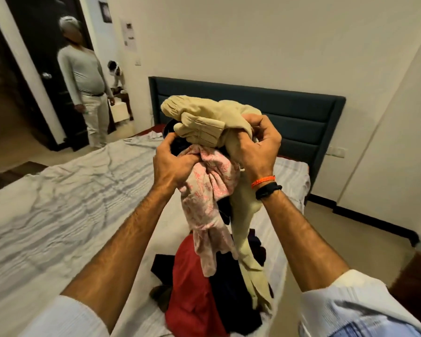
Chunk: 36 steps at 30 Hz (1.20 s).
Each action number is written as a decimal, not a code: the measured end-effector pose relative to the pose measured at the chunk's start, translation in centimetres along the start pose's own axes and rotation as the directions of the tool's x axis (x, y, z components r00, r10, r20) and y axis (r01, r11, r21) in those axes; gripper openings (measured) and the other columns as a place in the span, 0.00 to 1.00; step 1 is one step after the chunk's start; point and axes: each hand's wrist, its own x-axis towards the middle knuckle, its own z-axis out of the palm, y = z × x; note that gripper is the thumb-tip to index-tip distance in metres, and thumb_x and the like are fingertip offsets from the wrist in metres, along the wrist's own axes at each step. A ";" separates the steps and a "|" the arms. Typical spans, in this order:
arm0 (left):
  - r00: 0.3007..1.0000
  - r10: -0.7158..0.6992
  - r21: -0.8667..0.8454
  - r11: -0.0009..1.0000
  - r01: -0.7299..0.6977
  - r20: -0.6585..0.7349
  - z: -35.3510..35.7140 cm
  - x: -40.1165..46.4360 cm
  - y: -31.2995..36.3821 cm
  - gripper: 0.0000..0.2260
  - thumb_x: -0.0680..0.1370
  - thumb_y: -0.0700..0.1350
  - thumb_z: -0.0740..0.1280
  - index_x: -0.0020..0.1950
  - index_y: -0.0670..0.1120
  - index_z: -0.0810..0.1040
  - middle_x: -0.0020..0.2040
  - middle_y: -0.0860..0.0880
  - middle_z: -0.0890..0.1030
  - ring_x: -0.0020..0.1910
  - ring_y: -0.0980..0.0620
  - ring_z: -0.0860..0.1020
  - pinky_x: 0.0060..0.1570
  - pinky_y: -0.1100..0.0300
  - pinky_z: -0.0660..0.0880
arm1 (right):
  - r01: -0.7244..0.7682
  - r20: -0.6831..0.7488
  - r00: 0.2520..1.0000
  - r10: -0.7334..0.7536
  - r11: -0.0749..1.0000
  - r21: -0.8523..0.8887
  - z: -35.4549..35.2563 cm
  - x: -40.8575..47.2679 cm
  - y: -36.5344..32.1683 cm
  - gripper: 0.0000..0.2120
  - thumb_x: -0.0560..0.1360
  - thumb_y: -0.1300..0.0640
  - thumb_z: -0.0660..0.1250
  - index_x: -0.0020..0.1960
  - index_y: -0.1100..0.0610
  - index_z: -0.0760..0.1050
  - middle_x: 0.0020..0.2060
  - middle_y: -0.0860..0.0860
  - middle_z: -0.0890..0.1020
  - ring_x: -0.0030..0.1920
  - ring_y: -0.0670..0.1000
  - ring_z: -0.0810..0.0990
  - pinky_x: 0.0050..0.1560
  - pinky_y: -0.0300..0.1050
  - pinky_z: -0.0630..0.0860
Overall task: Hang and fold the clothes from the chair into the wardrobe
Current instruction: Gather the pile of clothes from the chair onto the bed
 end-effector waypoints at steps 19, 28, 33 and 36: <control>0.456 -0.772 0.698 0.616 0.366 0.442 0.2 -16.6 -24.2 0.43 0.72 0.48 0.76 0.80 0.45 0.54 0.79 0.46 0.60 0.75 0.43 0.63 0.71 0.50 0.66 | 0.086 0.522 0.207 0.827 0.516 -0.852 -9.0 -22.8 17.6 0.27 0.73 0.52 0.73 0.69 0.58 0.72 0.65 0.57 0.77 0.63 0.57 0.76 0.64 0.47 0.72; 0.647 -0.677 0.639 0.678 0.363 0.351 0.3 -17.9 -22.5 0.33 0.71 0.48 0.77 0.72 0.44 0.69 0.71 0.45 0.72 0.68 0.46 0.72 0.66 0.55 0.70 | -0.146 0.473 0.404 0.783 0.565 -0.812 -8.9 -23.5 15.9 0.22 0.72 0.56 0.74 0.63 0.59 0.75 0.58 0.54 0.80 0.51 0.52 0.81 0.57 0.46 0.78; 0.704 -0.658 0.610 0.682 0.404 0.269 -0.4 -19.8 -20.1 0.30 0.72 0.49 0.77 0.70 0.45 0.71 0.69 0.46 0.74 0.67 0.47 0.73 0.65 0.57 0.70 | -0.133 0.559 0.431 0.709 0.662 -0.737 -8.8 -22.9 14.6 0.20 0.73 0.57 0.73 0.63 0.59 0.75 0.58 0.53 0.81 0.50 0.49 0.81 0.52 0.39 0.76; 0.741 -0.651 0.580 0.671 0.463 0.162 -1.4 -21.3 -18.1 0.28 0.72 0.48 0.76 0.70 0.45 0.72 0.69 0.46 0.75 0.66 0.47 0.74 0.63 0.57 0.71 | -0.106 0.646 0.393 0.654 0.730 -0.675 -8.5 -22.9 13.6 0.20 0.73 0.57 0.73 0.63 0.59 0.75 0.58 0.53 0.81 0.51 0.50 0.81 0.55 0.43 0.77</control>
